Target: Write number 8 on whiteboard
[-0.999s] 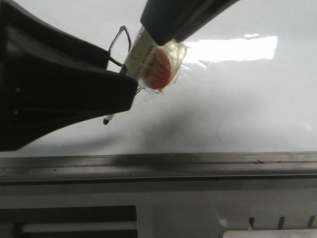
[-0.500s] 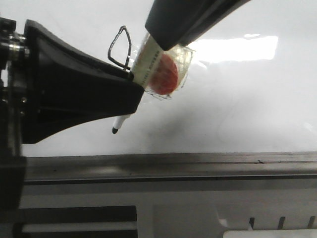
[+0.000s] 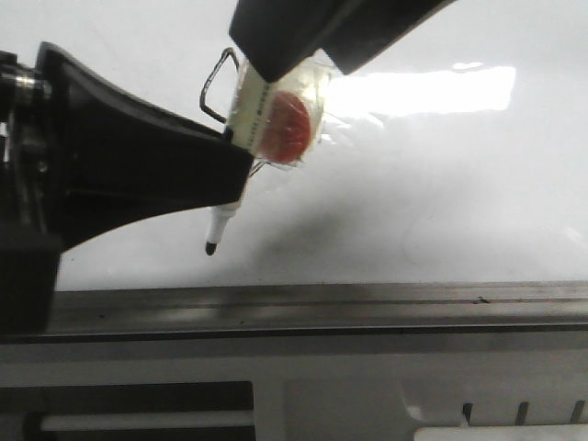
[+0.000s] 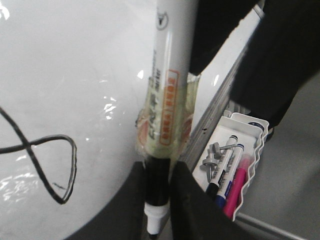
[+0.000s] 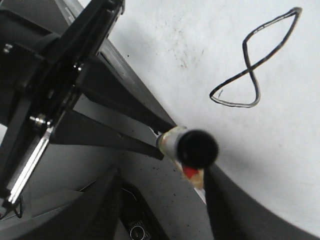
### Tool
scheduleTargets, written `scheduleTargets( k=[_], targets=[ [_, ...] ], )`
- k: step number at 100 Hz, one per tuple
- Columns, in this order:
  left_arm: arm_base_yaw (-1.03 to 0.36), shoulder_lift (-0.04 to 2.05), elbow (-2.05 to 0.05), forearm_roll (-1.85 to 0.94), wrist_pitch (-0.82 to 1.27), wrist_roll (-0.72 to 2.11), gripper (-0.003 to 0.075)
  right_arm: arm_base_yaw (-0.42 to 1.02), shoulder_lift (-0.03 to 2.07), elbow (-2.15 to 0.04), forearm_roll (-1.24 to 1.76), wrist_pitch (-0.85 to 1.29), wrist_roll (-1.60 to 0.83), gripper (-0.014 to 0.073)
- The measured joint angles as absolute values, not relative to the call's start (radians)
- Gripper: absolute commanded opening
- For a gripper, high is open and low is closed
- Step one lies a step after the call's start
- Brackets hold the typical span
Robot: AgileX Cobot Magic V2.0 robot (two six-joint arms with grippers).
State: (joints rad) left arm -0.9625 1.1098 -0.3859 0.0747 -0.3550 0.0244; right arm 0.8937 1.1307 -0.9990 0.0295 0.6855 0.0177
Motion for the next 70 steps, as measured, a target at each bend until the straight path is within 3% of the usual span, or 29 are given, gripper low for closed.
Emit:
scheduleTargets(
  k=[31, 50, 70],
  targets=[
    [-0.823, 0.947, -0.387, -0.392, -0.191, 0.019, -0.0021, 0.878, 1.131, -0.999, 0.030, 0.687, 0.018, 0.0342],
    [-0.697, 0.936, -0.396, -0.476, -0.036, 0.019, -0.0021, 0.876, 1.131, -0.999, 0.030, 0.689, 0.018, 0.0342],
    [-0.678, 0.951, -0.400, -0.481, -0.010, 0.019, -0.0020, 0.876, 1.131, -0.999, 0.030, 0.689, 0.018, 0.0342]
  ],
)
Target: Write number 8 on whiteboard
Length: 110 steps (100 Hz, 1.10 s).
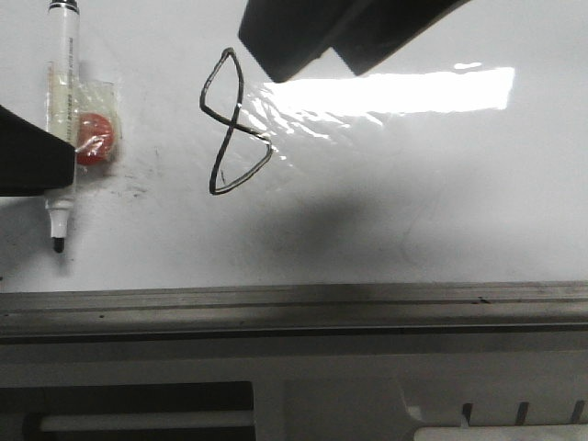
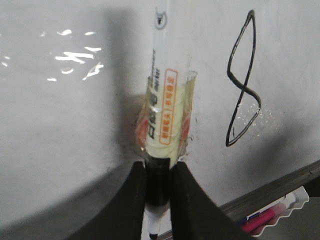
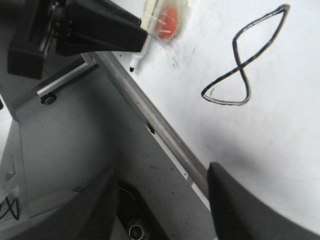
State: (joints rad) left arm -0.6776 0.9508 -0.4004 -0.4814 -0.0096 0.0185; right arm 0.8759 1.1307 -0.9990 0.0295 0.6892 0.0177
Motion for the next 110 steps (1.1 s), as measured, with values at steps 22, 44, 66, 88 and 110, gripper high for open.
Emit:
scheduleTargets(
  k=[22, 44, 66, 88, 110],
  targets=[
    [-0.678, 0.967, -0.405, -0.484, -0.010, 0.019, -0.0020, 0.876, 1.131, -0.999, 0.030, 0.689, 0.018, 0.0342],
    [-0.678, 0.971, -0.405, -0.484, -0.008, 0.019, 0.0005, 0.876, 1.131, -0.999, 0.030, 0.689, 0.018, 0.0342],
    [-0.678, 0.971, -0.405, -0.484, -0.006, 0.019, 0.0298, 0.876, 1.131, -0.999, 0.030, 0.689, 0.018, 0.0342],
    [-0.678, 0.971, -0.405, -0.487, 0.000, 0.019, 0.0356, 0.876, 1.131, -0.999, 0.030, 0.689, 0.018, 0.0335],
    [-0.678, 0.900, -0.405, -0.481, 0.000, 0.019, 0.0281, 0.876, 1.129, -0.999, 0.013, 0.689, 0.018, -0.0073]
  ],
)
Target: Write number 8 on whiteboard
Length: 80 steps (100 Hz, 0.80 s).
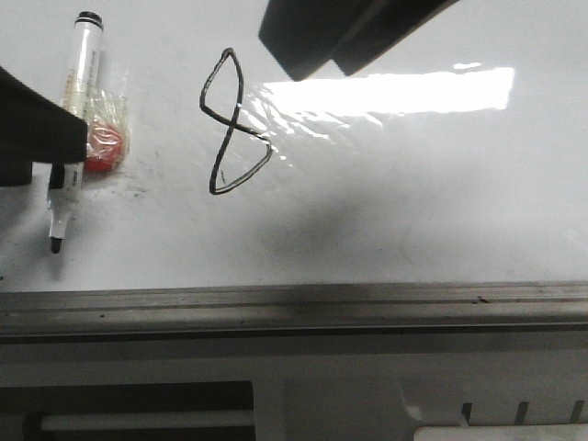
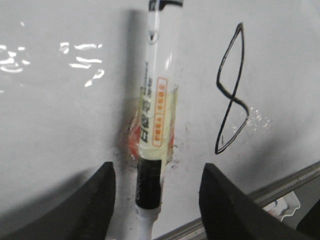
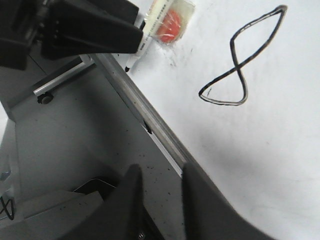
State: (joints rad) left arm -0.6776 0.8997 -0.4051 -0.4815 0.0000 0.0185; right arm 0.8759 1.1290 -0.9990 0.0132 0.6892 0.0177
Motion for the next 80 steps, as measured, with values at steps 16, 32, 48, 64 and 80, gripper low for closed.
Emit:
scheduleTargets(
  k=[16, 32, 48, 64, 80],
  targets=[
    [-0.678, 0.787, -0.405, -0.424, -0.008, 0.019, -0.0017, 0.876, 1.085, -0.974, -0.021, 0.640, 0.018, -0.0062],
    [-0.678, 0.663, -0.405, -0.343, -0.012, 0.019, -0.0020, 0.876, 0.961, -0.876, -0.044, 0.481, 0.018, -0.0062],
    [-0.678, 0.543, -0.380, -0.285, -0.025, 0.019, -0.0020, 0.876, 0.787, -0.722, -0.093, 0.289, 0.018, -0.0062],
    [-0.678, 0.421, -0.310, -0.226, -0.029, 0.019, -0.0020, 0.876, 0.585, -0.551, -0.107, 0.195, 0.018, -0.0062],
    [-0.678, 0.324, -0.229, -0.212, -0.029, 0.019, -0.0020, 0.876, 0.391, -0.406, -0.109, 0.185, 0.018, -0.0062]
  ],
)
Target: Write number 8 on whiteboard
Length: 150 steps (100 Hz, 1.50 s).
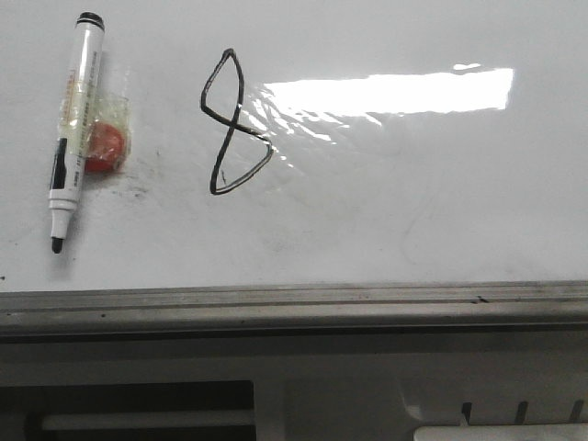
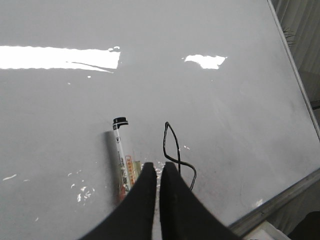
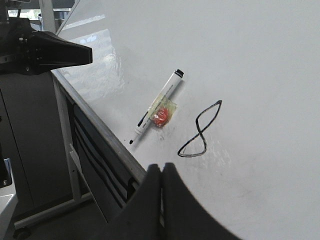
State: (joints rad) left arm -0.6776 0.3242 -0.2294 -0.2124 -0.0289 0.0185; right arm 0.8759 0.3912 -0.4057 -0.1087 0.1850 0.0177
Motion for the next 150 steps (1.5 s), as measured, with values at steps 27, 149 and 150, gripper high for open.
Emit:
scheduleTargets(
  k=[27, 149, 150],
  targets=[
    [-0.678, 0.301, -0.175, -0.208, -0.011, 0.019, -0.0020, 0.876, 0.197, -0.279, -0.109, 0.199, 0.018, -0.0063],
    [-0.312, 0.252, -0.150, -0.068, 0.000, 0.019, -0.0020, 0.876, 0.188, -0.234, -0.109, 0.217, 0.018, -0.0063],
    [-0.303, 0.248, -0.150, -0.068, 0.000, 0.019, -0.0020, 0.876, 0.188, -0.232, -0.109, 0.217, 0.018, -0.0063]
  ],
)
